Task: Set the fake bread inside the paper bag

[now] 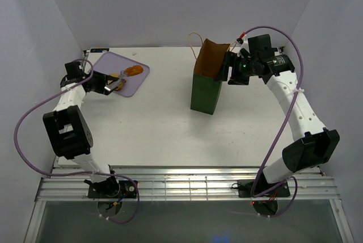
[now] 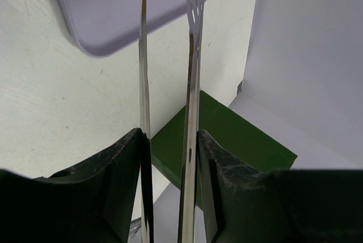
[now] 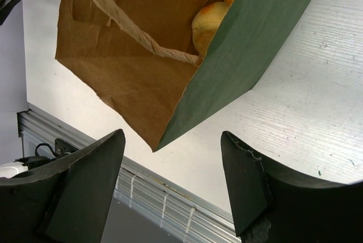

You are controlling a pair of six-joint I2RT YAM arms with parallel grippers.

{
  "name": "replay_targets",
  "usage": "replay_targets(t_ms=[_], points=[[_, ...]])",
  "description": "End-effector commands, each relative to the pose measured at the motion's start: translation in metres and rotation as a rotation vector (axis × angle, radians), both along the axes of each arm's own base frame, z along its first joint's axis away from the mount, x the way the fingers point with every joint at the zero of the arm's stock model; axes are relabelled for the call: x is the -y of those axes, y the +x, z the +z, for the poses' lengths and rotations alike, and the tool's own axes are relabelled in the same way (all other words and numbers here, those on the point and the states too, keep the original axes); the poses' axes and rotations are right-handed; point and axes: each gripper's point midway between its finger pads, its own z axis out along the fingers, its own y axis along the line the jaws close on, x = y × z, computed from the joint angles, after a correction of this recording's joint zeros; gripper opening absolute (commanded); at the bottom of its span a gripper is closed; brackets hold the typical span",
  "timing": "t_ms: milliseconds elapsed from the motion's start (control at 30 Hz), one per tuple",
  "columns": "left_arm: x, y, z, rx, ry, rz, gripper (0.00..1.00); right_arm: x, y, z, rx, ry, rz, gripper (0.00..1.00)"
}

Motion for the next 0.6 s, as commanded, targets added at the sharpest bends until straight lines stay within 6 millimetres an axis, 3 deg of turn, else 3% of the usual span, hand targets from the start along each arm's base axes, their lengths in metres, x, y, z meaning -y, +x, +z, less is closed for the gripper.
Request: replay_targets(t_ms=[0, 133, 567], points=[[-0.005, 0.027, 0.038, 0.118, 0.022, -0.027, 0.52, 0.001, 0.004, 0.014, 0.074, 0.021, -0.005, 0.75], [-0.004, 0.041, 0.027, 0.099, 0.013, -0.047, 0.52, 0.001, 0.006, 0.013, 0.083, 0.012, 0.001, 0.75], [0.004, 0.047, 0.003, 0.062, -0.066, -0.049, 0.54, -0.001, 0.013, 0.016, 0.087, -0.014, 0.042, 0.75]])
